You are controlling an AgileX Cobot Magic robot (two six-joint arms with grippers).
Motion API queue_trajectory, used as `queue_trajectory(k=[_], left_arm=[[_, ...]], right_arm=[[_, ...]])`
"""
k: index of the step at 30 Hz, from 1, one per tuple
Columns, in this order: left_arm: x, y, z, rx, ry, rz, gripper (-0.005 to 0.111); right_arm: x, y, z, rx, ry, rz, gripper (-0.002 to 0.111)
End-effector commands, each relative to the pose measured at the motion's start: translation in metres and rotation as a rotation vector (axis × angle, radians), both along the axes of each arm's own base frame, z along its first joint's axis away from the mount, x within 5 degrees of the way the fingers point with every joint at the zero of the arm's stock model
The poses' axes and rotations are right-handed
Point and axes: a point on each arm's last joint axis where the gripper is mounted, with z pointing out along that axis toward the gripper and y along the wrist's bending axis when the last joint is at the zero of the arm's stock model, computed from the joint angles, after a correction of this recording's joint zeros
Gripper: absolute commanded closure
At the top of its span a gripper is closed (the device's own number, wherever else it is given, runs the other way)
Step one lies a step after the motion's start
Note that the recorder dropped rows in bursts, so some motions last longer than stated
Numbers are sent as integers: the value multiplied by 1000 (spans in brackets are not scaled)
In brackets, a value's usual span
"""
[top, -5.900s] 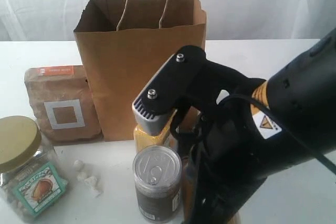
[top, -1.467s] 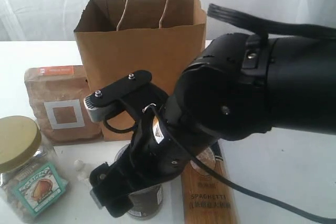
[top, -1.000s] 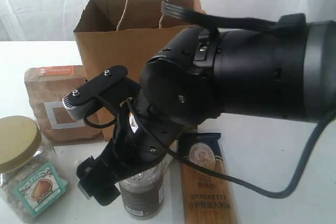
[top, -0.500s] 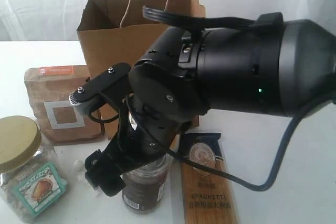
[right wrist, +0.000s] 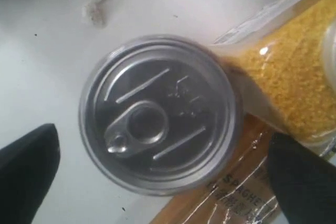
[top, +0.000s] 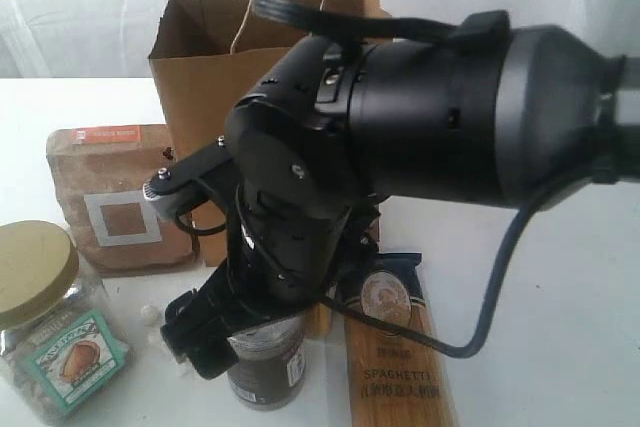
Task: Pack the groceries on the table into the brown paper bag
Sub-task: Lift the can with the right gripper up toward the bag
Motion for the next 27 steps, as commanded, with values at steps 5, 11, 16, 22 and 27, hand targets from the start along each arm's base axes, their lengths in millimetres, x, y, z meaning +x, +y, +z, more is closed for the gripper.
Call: queue_trajectory(k=[5,11,16,22,27], left_arm=[[0,0,-1,-6,2,-2,107],[0,0,-1,-6,2,-2,107],[0,0,-1,-6,2,-2,107],[0,0,-1,-6,2,-2,107],[0,0,-1,-6,2,-2,107]], right_arm=[[5,11,-16,42,3,-9,3],[11,13,-24,22,-34,-26,4],[7,11,-33,-48,18,-50,49],[-2,14,-20,46,87,-39,70],[-11,5,9,105,86,-7,70]])
